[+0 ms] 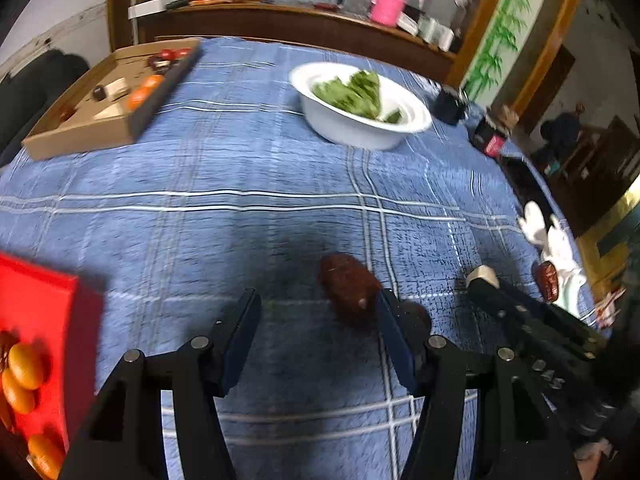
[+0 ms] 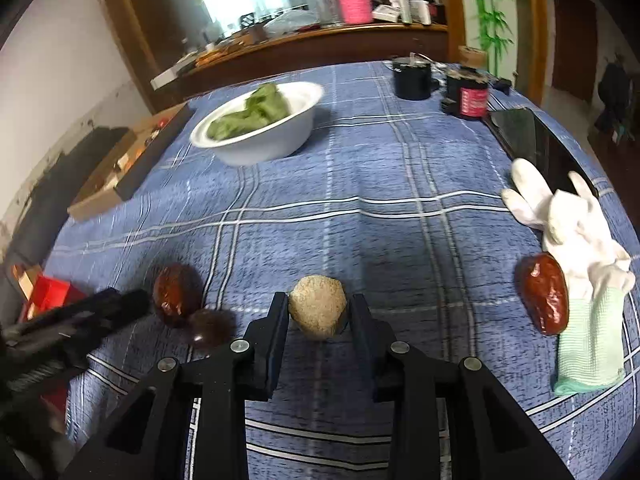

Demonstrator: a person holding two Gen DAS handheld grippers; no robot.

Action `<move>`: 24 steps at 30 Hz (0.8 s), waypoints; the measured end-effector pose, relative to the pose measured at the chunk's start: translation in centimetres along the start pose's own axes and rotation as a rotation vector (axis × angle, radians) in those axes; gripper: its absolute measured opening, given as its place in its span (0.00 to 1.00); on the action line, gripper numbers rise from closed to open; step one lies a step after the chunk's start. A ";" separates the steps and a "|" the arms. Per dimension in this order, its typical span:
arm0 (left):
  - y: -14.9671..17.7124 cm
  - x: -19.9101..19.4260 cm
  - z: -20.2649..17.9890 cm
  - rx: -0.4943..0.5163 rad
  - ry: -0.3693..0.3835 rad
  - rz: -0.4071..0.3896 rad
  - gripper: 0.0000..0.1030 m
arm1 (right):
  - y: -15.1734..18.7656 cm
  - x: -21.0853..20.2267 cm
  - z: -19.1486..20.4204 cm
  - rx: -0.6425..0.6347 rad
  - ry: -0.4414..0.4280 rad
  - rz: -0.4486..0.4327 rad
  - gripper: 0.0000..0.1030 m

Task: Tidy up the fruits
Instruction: 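Grasp a red date with the left tool while the right tool grasps a beige bun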

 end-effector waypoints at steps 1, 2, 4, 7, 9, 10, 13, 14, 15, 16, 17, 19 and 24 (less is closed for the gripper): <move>-0.2 0.4 -0.5 0.011 0.005 -0.004 0.59 | -0.1 0.1 -0.3 0.014 -0.005 0.006 0.32; -0.3 0.7 -0.9 0.026 0.001 -0.002 0.60 | -0.2 0.2 -0.5 0.027 -0.011 0.013 0.32; -0.7 1.0 -1.4 0.046 -0.009 -0.011 0.59 | -0.3 0.3 -0.7 0.042 -0.023 0.024 0.32; -0.9 1.6 -2.2 0.073 0.013 -0.024 0.27 | -0.4 0.3 -0.5 0.041 -0.032 0.022 0.32; -0.9 1.5 -2.4 0.090 -0.006 -0.034 0.26 | -0.5 0.1 -0.3 0.036 -0.037 0.017 0.32; -1.0 1.5 -2.5 0.091 -0.005 -0.036 0.26 | -0.5 0.0 -0.3 0.034 -0.038 0.015 0.32; -1.0 0.9 -2.3 0.065 0.012 -0.051 0.26 | -0.5 -0.1 -0.2 0.029 -0.044 0.009 0.32; -1.0 0.3 -2.0 0.053 0.014 -0.064 0.26 | -0.5 -0.2 0.0 0.024 -0.047 0.005 0.32; -1.0 -0.1 -1.8 0.046 0.014 -0.071 0.26 | -0.5 -0.3 0.1 0.019 -0.051 0.001 0.32; -0.9 -0.6 -1.6 0.040 0.014 -0.079 0.26 | -0.5 -0.4 0.2 0.014 -0.055 -0.004 0.32; -0.9 -1.3 -1.4 0.034 0.014 -0.089 0.26 | -0.4 -0.6 0.4 0.008 -0.061 -0.009 0.32; -0.6 -2.8 -0.7 0.023 0.005 -0.110 0.26 | -0.4 -0.7 0.6 0.006 -0.073 -0.011 0.32; 1.2 -7.1 1.5 -0.008 -0.016 -0.170 0.26 | -0.3 -1.2 1.4 -0.015 -0.095 -0.035 0.32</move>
Point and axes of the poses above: each gripper's, at about its wrist camera, not at the fingertips, and x roughly the way its jaws point, z to its left, y to its underside, the point moved 7 cm from there along x, roughly the way its jaws point, and after that the axes turned 11 degrees about x, right-handed, at the moved point
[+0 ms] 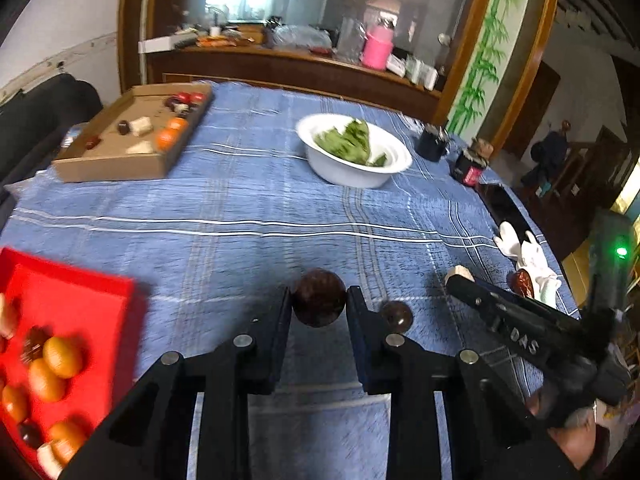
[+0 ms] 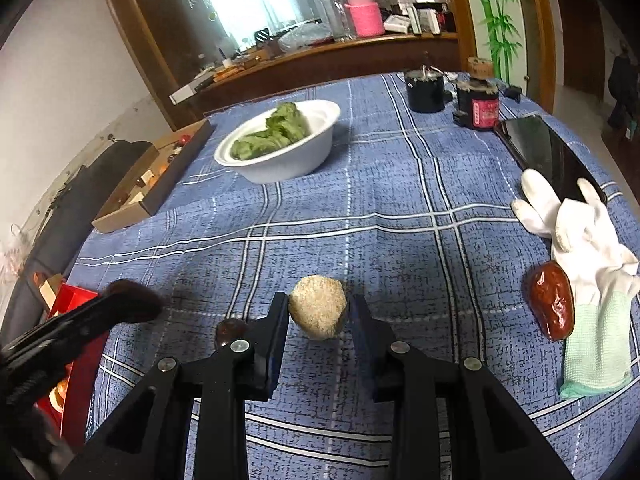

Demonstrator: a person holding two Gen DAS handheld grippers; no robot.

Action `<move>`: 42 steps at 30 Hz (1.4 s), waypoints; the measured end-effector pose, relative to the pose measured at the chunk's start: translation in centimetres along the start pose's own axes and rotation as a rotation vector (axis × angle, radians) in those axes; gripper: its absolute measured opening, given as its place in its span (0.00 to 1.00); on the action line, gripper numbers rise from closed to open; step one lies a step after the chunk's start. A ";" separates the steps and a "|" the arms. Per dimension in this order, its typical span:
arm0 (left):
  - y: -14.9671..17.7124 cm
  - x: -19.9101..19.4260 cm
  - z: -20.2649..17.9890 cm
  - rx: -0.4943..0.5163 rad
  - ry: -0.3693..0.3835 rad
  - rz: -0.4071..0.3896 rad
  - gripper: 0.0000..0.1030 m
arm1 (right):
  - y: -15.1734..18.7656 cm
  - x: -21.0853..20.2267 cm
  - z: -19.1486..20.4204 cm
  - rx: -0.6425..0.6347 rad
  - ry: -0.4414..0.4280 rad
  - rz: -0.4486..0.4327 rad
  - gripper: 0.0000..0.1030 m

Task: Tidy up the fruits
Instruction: 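Grasp a red date with the left tool while the right tool grasps a beige bun, then carry the date and bun into the red tray and open both tools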

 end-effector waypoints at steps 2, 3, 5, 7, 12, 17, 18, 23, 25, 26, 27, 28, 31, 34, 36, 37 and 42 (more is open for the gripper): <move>0.5 -1.4 0.9 -0.022 -0.001 -0.015 0.26 | 0.2 -0.1 0.4 -0.013 -0.001 -0.008 0.32; 0.8 -2.2 1.5 -0.035 -0.004 -0.022 0.26 | 0.3 -0.2 0.6 -0.019 -0.003 -0.013 0.32; 1.5 -3.9 2.8 -0.063 -0.005 -0.039 0.26 | 0.6 -0.5 1.3 -0.036 -0.018 -0.023 0.32; 2.3 -6.0 4.4 -0.087 -0.014 -0.060 0.26 | 1.0 -1.1 2.5 -0.057 -0.043 -0.035 0.32; 4.2 -10.6 8.0 -0.092 -0.087 -0.111 0.26 | 2.6 -2.4 6.2 -0.114 -0.092 -0.033 0.32; 7.3 -13.0 13.6 -0.181 -0.148 -0.103 0.26 | 5.5 -3.7 12.5 -0.201 -0.169 0.016 0.33; 7.8 -13.2 14.5 -0.196 -0.157 -0.100 0.26 | 6.1 -3.8 14.2 -0.228 -0.190 0.029 0.33; 10.9 -13.5 18.6 -0.275 -0.208 -0.064 0.26 | 9.1 -3.1 21.1 -0.317 -0.281 0.110 0.33; 12.1 -13.5 19.8 -0.295 -0.232 -0.049 0.27 | 10.6 -2.3 23.3 -0.355 -0.298 0.141 0.33; 12.6 -13.6 20.5 -0.303 -0.241 -0.048 0.27 | 11.3 -2.0 24.3 -0.378 -0.299 0.155 0.33; 12.7 -13.6 20.8 -0.305 -0.240 -0.053 0.27 | 12.0 -1.5 25.3 -0.401 -0.300 0.168 0.33; 12.8 -13.6 21.1 -0.303 -0.254 -0.047 0.27 | 12.6 -1.1 26.1 -0.419 -0.298 0.179 0.33; 13.3 -13.3 22.1 -0.300 -0.295 -0.027 0.27 | 14.7 0.3 27.8 -0.472 -0.273 0.205 0.33; 13.8 -13.1 22.4 -0.303 -0.291 -0.023 0.27 | 15.7 1.9 28.3 -0.515 -0.219 0.205 0.34; 13.9 -13.2 22.5 -0.297 -0.299 -0.026 0.27 | 16.0 2.4 28.6 -0.515 -0.214 0.213 0.34; 14.0 -13.3 22.5 -0.296 -0.303 -0.029 0.29 | 16.1 2.6 28.7 -0.512 -0.213 0.216 0.34; 13.7 -14.0 22.7 -0.290 -0.336 -0.047 0.39 | 16.1 2.7 29.3 -0.509 -0.216 0.201 0.35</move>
Point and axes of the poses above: each gripper's, at about its wrist camera, not at the fingertips, and x roughly the way its jaws point, z to its left, y to its underside, the point moved 7 cm from there along x, roughly the way its jaws point, and after that the axes turned 11 degrees about x, right-handed, at the moved point
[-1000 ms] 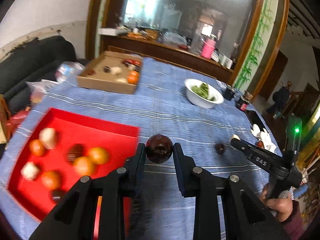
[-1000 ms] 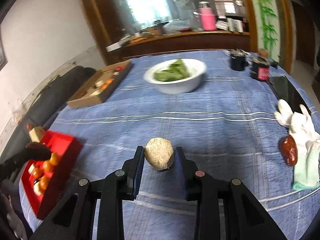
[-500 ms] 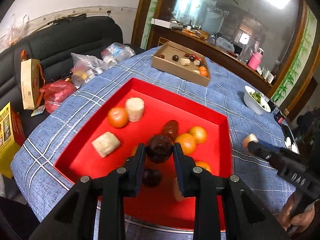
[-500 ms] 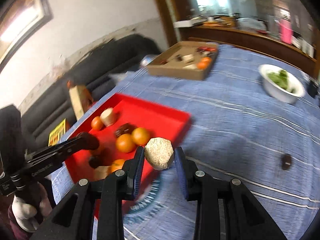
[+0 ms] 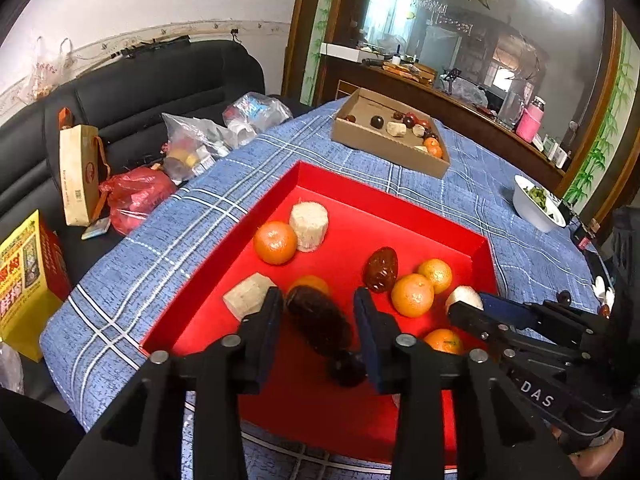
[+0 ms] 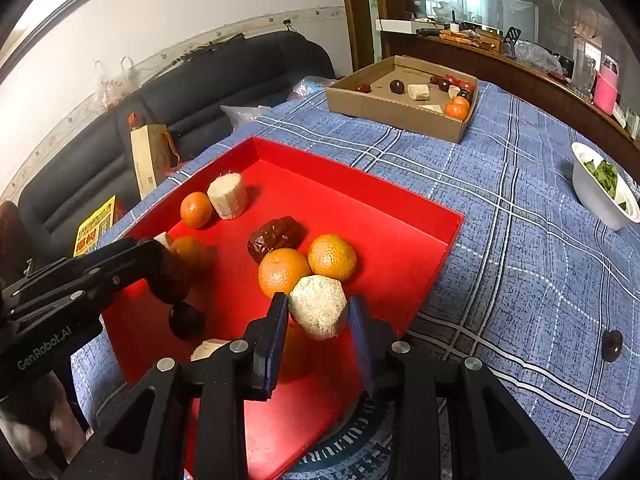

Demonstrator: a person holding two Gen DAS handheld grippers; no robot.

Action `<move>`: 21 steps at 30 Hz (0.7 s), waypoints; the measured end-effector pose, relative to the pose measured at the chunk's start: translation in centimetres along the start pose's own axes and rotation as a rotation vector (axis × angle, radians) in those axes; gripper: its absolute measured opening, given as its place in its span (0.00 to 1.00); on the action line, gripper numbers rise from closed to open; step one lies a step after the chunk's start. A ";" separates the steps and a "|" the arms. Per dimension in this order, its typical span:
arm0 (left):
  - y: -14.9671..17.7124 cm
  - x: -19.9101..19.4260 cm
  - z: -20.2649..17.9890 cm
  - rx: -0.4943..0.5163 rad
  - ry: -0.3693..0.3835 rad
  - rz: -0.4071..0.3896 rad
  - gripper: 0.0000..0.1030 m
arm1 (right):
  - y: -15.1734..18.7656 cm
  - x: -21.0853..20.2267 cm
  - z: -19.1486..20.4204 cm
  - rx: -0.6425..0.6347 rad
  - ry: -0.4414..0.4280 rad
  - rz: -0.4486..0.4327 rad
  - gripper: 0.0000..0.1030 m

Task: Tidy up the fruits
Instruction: 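Carry the date and bun into the red tray and open both tools, then move both open tools back toward the last plum and date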

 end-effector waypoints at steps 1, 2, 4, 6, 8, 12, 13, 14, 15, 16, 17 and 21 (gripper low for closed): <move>-0.1 -0.1 0.0 0.003 -0.006 -0.005 0.43 | -0.1 -0.1 0.0 0.003 -0.003 -0.004 0.43; -0.2 -0.4 -0.2 0.012 -0.020 -0.013 0.44 | -0.1 -0.3 0.0 0.008 -0.004 -0.008 0.55; -0.5 -0.8 -0.4 0.030 -0.054 -0.024 0.52 | -0.2 -0.8 -0.3 0.024 -0.009 -0.033 0.62; -0.9 -1.5 -0.8 0.050 -0.095 -0.045 0.58 | -0.3 -1.3 -0.3 0.037 -0.015 -0.044 0.62; -1.3 -2.2 -1.1 0.070 -0.133 -0.063 0.62 | -0.3 -2.2 -0.6 0.057 -0.022 -0.067 0.62; -2.0 -3.5 -2.4 0.129 -0.237 -0.099 0.74 | -0.2 -4.3 -1.4 0.091 -0.028 -0.110 0.62; -2.1 -3.7 -2.6 0.138 -0.250 -0.104 0.76 | -0.1 -4.7 -1.7 0.100 -0.027 -0.118 0.62; -2.3 -4.0 -3.0 0.154 -0.268 -0.111 0.78 | 0.0 -5.0 -1.9 0.105 -0.027 -0.123 0.62; -2.3 -4.2 -3.5 0.171 -0.282 -0.114 0.80 | 0.2 -5.4 -2.2 0.113 -0.026 -0.127 0.62; -2.4 -4.3 -3.9 0.183 -0.285 -0.114 0.80 | 0.4 -5.6 -2.6 0.122 -0.023 -0.129 0.62; -2.4 -4.4 -4.4 0.193 -0.279 -0.116 0.80 | 0.6 -5.8 -2.9 0.131 -0.021 -0.130 0.62; -2.5 -4.6 -5.7 0.221 -0.267 -0.112 0.80 | 1.5 -6.3 -4.3 0.173 -0.023 -0.123 0.62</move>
Point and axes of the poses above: each gripper's, at about its wrist camera, not at the fingertips, and x roughly the way its jaws point, z to its left, y to its underside, the point moved 7 cm from there along x, roughly the way its jaws point, and after that the axes turned 11 degrees about x, right-handed, at the moved point
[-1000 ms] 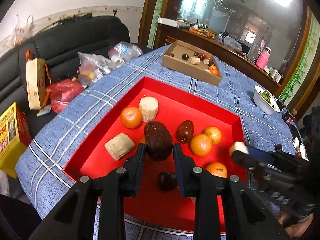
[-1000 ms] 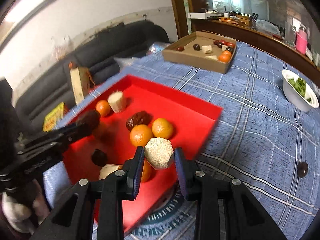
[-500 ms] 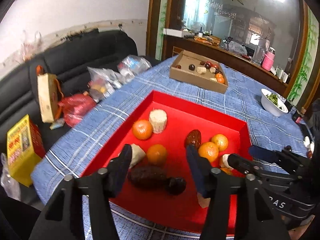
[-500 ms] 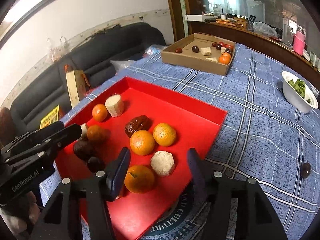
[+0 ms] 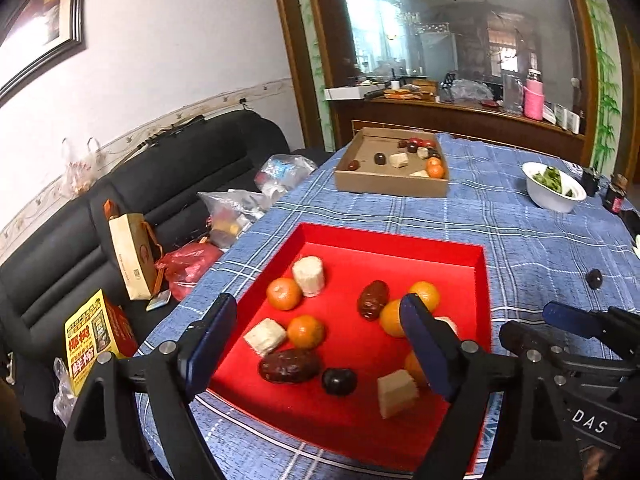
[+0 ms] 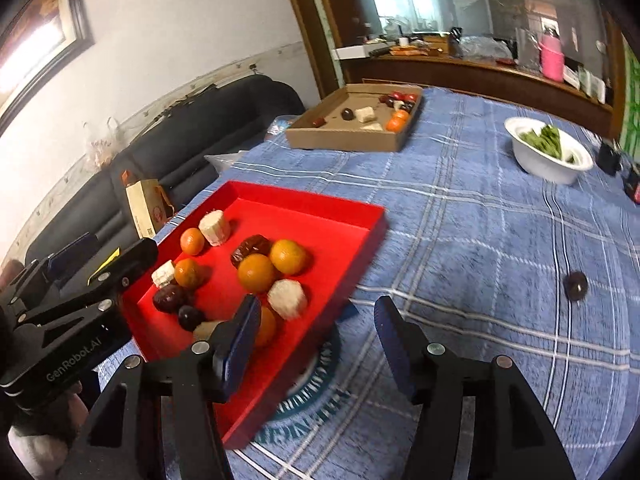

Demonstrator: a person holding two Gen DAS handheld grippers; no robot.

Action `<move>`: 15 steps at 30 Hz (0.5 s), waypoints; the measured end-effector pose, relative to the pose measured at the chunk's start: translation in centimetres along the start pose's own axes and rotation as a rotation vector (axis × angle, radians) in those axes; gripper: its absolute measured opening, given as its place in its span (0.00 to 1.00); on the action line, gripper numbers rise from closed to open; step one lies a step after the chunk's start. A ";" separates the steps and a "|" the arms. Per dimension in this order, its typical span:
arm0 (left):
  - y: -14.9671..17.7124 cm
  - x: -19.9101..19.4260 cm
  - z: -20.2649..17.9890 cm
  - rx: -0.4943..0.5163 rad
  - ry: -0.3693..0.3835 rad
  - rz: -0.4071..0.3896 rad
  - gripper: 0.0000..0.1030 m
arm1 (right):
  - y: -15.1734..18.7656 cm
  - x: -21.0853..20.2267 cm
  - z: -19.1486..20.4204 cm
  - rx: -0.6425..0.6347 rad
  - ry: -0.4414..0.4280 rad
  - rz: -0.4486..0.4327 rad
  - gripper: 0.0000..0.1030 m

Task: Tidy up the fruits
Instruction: 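Move both open tools back toward the last plum and date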

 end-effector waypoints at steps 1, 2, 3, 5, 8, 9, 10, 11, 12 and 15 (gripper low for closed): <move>0.0 -0.2 -0.2 0.004 0.000 0.000 0.80 | 0.1 -0.1 -0.3 0.010 -0.001 0.001 0.62; -0.1 -0.3 -0.4 0.008 0.003 0.003 0.80 | 0.2 -0.2 -0.5 0.017 -0.002 0.001 0.62; -0.1 -0.3 -0.5 0.011 0.007 0.006 0.80 | 0.3 -0.4 -0.8 0.026 -0.006 0.000 0.62; -0.1 -0.5 -1.0 0.022 0.008 0.014 0.80 | 0.4 -0.8 -1.3 0.038 -0.011 -0.003 0.62; -0.2 -0.7 -1.7 0.034 0.014 0.019 0.80 | 0.4 -1.3 -1.8 0.052 -0.019 -0.011 0.62; -0.2 -0.8 -1.8 0.037 0.013 0.019 0.80 | 0.4 -1.5 -1.9 0.054 -0.020 -0.014 0.62; -0.2 -0.9 -2.0 0.040 0.014 0.019 0.80 | 0.4 -1.6 -2.0 0.056 -0.021 -0.015 0.62; -0.3 -0.9 -2.2 0.043 0.017 0.021 0.80 | 0.5 -1.8 -2.2 0.058 -0.021 -0.018 0.62; -0.3 -0.9 -2.5 0.045 0.020 0.023 0.80 | 0.5 -2.0 -2.3 0.061 -0.022 -0.021 0.62; -0.2 -0.9 -2.9 0.054 0.026 0.032 0.80 | 0.5 -2.4 -3.0 0.072 -0.021 -0.025 0.62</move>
Point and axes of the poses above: each gripper's, at about its wrist camera, not at the fingertips, and x roughly the way its jaws point, z to its left, y to its underside, the point moved 7 cm from there along x, roughly the way its jaws point, and after that the axes turned 11 degrees about x, right-handed, at the moved point
